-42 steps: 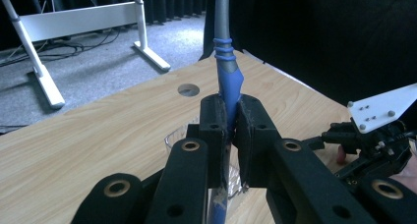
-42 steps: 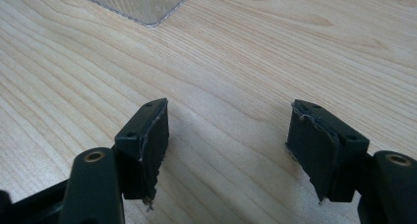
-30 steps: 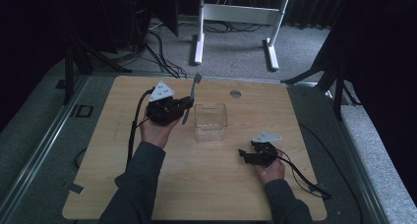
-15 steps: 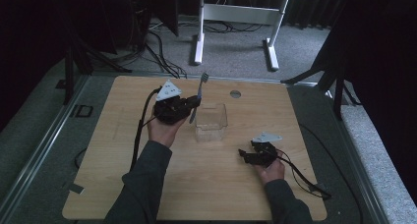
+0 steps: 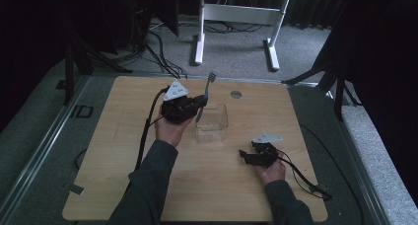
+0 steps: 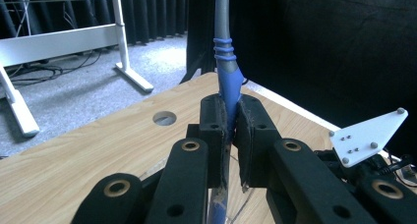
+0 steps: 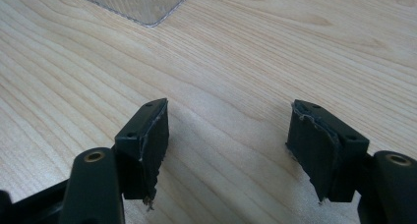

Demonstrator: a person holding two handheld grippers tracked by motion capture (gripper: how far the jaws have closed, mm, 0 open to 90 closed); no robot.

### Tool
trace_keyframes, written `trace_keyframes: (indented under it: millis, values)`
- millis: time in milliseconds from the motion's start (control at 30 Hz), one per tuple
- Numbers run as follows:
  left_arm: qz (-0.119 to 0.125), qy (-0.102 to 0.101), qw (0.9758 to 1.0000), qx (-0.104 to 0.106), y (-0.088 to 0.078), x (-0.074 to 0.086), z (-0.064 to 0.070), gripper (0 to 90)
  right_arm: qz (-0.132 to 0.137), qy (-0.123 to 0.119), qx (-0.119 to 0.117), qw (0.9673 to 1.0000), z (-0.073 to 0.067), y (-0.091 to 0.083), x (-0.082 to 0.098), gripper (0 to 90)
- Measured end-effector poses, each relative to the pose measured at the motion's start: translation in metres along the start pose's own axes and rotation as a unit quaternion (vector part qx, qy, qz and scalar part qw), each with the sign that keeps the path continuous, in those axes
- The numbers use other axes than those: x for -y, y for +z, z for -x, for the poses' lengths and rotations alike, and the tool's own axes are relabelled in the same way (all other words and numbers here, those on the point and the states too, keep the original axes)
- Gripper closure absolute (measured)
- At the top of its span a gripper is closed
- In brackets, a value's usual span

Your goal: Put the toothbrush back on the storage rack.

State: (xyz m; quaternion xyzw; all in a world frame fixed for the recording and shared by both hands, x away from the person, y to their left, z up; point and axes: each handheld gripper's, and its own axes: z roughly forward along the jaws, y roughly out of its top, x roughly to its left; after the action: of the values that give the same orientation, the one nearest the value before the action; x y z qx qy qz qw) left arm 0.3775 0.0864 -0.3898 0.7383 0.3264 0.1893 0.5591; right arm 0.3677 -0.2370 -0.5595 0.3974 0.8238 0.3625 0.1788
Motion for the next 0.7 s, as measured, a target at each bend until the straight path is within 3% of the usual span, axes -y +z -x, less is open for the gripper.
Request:
trace_keyframes:
  millis: [700]
  values:
    - [-0.007,0.004,1.0,0.0,0.02,0.004,-0.001,82.4,0.0,0.0,0.0,1.0,0.0,0.0,0.0,31.4]
